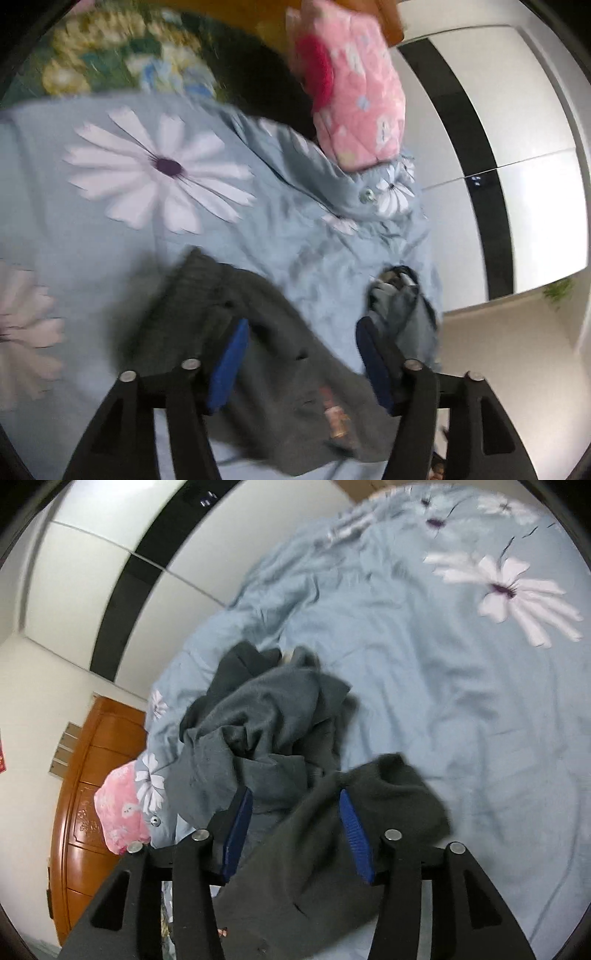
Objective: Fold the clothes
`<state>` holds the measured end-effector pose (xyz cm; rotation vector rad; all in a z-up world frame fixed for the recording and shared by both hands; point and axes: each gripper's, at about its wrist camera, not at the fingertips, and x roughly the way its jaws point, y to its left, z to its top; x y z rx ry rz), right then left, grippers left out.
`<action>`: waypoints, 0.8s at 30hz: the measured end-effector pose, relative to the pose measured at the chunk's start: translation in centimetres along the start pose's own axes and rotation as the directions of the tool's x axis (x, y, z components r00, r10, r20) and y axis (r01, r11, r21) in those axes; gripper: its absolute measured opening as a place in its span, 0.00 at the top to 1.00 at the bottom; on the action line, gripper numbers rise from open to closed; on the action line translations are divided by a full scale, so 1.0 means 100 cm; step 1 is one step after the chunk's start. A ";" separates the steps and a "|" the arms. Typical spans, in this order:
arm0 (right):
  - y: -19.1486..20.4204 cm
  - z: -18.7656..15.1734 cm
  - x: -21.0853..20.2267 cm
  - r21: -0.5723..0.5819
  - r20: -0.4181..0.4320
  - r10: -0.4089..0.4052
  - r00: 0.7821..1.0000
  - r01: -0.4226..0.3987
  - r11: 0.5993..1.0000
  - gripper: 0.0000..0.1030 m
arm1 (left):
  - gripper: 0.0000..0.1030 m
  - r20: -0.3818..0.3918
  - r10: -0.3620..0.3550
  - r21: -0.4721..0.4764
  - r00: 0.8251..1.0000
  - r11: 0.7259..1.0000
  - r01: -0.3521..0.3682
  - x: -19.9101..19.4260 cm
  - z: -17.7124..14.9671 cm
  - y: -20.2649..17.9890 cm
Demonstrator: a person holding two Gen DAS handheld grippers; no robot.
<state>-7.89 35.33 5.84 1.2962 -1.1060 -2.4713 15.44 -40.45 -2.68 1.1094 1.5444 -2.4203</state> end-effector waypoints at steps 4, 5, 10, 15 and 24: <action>-0.048 -0.038 -0.007 0.079 -0.053 0.004 0.999 0.001 0.997 0.36 | 0.31 0.003 0.079 -0.131 0.997 0.988 -0.077 -0.020 -0.029 0.056; -0.059 -0.046 -0.005 0.105 -0.071 0.008 0.997 -0.001 0.995 0.36 | 0.31 0.002 0.098 -0.164 0.995 0.982 -0.097 -0.026 -0.036 0.070; -0.082 -0.069 0.011 0.203 -0.086 0.064 0.994 -0.045 0.978 0.36 | 0.31 0.002 0.039 -0.270 0.999 0.962 -0.036 -0.014 -0.058 0.105; -0.069 -0.068 0.028 0.204 -0.041 0.120 0.992 -0.109 0.973 0.34 | 0.30 -0.030 0.017 -0.232 0.999 0.972 -0.023 0.030 -0.062 0.096; -0.080 -0.064 0.060 0.292 -0.024 0.099 0.995 -0.088 0.952 0.34 | 0.31 0.110 0.038 -0.296 0.993 0.955 -0.004 0.040 -0.075 0.104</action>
